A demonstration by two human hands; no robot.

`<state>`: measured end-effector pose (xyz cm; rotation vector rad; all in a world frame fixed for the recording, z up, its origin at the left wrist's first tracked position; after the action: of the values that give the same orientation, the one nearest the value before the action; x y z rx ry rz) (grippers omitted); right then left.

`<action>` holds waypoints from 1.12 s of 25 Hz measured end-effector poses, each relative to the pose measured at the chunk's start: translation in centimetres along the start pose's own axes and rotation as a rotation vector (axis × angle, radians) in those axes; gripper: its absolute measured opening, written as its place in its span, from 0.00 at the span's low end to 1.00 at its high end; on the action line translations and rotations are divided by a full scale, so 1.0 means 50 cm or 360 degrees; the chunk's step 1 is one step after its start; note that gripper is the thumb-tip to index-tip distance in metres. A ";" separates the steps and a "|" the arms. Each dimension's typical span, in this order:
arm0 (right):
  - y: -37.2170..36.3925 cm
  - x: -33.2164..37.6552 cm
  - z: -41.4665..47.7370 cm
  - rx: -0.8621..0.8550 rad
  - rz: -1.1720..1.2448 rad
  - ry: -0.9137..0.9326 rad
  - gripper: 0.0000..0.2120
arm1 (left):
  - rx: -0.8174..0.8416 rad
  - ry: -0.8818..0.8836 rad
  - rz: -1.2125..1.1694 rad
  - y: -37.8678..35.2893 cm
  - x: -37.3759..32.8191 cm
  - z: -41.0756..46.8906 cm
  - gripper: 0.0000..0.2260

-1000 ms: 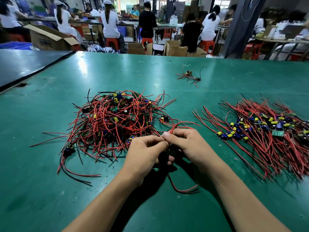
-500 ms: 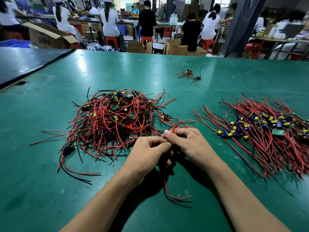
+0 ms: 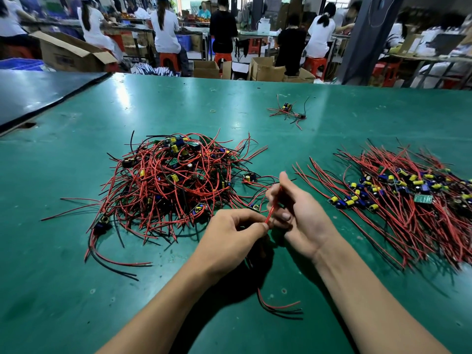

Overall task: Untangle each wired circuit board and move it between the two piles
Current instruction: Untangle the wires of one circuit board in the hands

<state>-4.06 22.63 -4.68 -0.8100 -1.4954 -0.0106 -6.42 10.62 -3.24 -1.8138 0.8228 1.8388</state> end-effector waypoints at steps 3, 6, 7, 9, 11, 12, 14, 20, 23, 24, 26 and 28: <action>-0.007 0.002 -0.006 0.0068 -0.0425 0.0101 0.21 | -0.0080 -0.0021 -0.0009 0.008 -0.002 0.000 0.08; -0.042 -0.028 -0.030 0.0423 -0.0393 0.0008 0.13 | -0.0121 0.0088 -0.0177 0.018 0.017 0.004 0.09; -0.044 -0.031 -0.034 0.0473 -0.0389 0.0003 0.12 | -0.0111 0.0102 -0.0173 0.019 0.019 0.004 0.09; -0.030 -0.020 -0.025 0.0411 -0.0569 0.0096 0.13 | -0.0077 0.0106 -0.0171 0.019 0.020 0.005 0.08; -0.009 0.015 -0.012 0.0221 -0.0891 0.0325 0.15 | -0.0041 0.0088 -0.0184 0.020 0.016 0.005 0.08; 0.006 0.036 -0.009 0.0086 -0.1014 0.0452 0.16 | -0.0014 0.0082 -0.0175 0.018 0.015 0.004 0.08; 0.036 0.066 -0.005 -0.0141 -0.0996 0.0599 0.16 | 0.0057 0.0079 -0.0140 0.008 0.012 0.001 0.09; 0.041 0.017 0.008 -0.0255 0.0003 0.0158 0.22 | 0.0177 0.0090 -0.0114 -0.007 0.008 0.000 0.08; 0.027 -0.002 0.010 -0.0122 0.0209 -0.0040 0.23 | 0.0192 0.0111 -0.0111 -0.008 0.011 -0.003 0.08; 0.029 0.001 0.009 -0.0107 0.0119 -0.0008 0.23 | 0.0181 0.0123 -0.0122 -0.006 0.012 -0.004 0.08; 0.024 0.010 0.004 -0.0018 -0.0229 0.0111 0.23 | 0.0129 0.0152 -0.0183 -0.001 0.015 -0.002 0.09; -0.008 -0.007 -0.009 0.0247 -0.0456 0.0109 0.21 | 0.0059 0.0193 -0.0286 0.007 0.020 0.000 0.09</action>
<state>-3.89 21.96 -4.77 -0.4625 -1.5159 -0.1338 -6.70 10.28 -4.17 -1.9236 0.7057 1.6054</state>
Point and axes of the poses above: each hand's wrist, its own z-axis towards the middle knuckle, its own y-axis out of the back of the hand, x = y × z, the point moved 10 cm from there along z, towards the middle knuckle, and after that the axes turned 5 degrees about y, right-handed, at the moved point
